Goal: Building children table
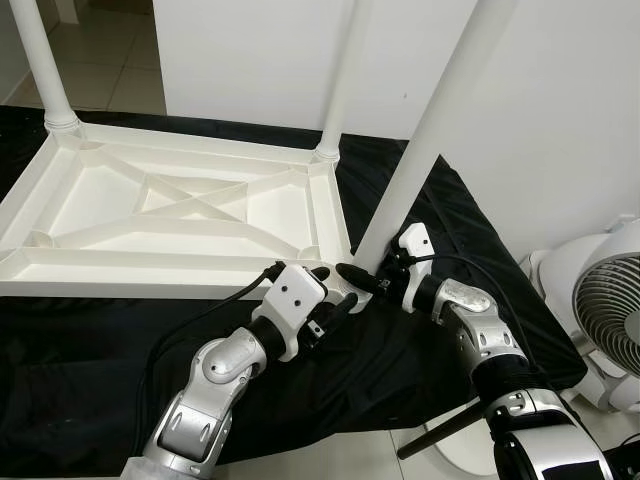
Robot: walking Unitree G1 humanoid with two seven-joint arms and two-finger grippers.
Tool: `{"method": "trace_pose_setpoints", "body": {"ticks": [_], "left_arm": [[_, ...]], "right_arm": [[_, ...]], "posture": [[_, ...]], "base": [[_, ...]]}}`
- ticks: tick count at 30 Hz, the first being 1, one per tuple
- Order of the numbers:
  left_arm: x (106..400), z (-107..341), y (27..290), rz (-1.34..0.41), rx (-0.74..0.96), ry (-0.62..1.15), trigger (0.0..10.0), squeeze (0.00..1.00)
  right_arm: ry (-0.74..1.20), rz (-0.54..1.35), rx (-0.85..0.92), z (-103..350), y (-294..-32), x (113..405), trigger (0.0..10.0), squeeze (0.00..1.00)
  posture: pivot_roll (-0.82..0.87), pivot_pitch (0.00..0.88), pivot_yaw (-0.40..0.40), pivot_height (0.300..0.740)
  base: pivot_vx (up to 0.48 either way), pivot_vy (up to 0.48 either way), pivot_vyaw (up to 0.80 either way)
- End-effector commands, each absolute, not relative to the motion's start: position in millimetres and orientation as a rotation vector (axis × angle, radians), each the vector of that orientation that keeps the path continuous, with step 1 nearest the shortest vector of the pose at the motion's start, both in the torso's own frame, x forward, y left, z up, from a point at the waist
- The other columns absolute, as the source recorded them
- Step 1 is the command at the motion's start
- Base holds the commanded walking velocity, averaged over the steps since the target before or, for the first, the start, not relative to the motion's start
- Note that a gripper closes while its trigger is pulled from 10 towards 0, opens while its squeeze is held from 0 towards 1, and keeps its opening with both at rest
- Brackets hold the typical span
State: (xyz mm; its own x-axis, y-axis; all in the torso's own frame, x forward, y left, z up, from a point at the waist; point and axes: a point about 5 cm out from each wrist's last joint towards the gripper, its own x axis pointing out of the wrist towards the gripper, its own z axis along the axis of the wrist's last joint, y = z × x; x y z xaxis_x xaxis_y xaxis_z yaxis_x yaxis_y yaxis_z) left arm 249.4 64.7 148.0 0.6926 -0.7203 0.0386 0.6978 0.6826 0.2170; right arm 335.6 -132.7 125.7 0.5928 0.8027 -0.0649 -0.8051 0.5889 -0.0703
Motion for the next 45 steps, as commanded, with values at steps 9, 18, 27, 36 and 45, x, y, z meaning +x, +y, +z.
{"method": "trace_pose_setpoints", "body": {"ticks": [9,18,27,36,45], "left_arm": [[251,146,64,-0.783,0.180,-0.107,10.0,0.00],[250,146,64,-0.792,0.176,-0.104,10.0,0.00],[250,146,61,-0.801,0.165,-0.104,10.0,0.00],[252,148,63,-0.800,0.166,-0.111,10.0,0.00],[252,149,62,-0.798,0.161,-0.115,10.0,0.00]], "right_arm": [[0.010,0.660,-0.049,114,-129,327,10.0,0.00],[0.037,0.294,-0.011,111,-137,323,10.0,0.00],[-0.002,0.063,0.064,116,-121,312,10.0,0.00],[-0.034,0.113,0.093,124,-118,312,10.0,1.00],[-0.052,0.284,0.077,135,-122,320,10.0,0.70]], "posture": [[0.17,0.000,-0.143,0.740],[0.17,0.004,-0.137,0.740],[0.16,0.002,-0.127,0.740],[0.16,0.000,-0.129,0.740],[0.16,0.000,-0.130,0.740]], "base": [[0.000,0.000,0.00],[0.000,0.000,0.00],[0.000,0.000,0.00],[0.000,0.000,0.00],[0.000,0.000,0.00]]}}
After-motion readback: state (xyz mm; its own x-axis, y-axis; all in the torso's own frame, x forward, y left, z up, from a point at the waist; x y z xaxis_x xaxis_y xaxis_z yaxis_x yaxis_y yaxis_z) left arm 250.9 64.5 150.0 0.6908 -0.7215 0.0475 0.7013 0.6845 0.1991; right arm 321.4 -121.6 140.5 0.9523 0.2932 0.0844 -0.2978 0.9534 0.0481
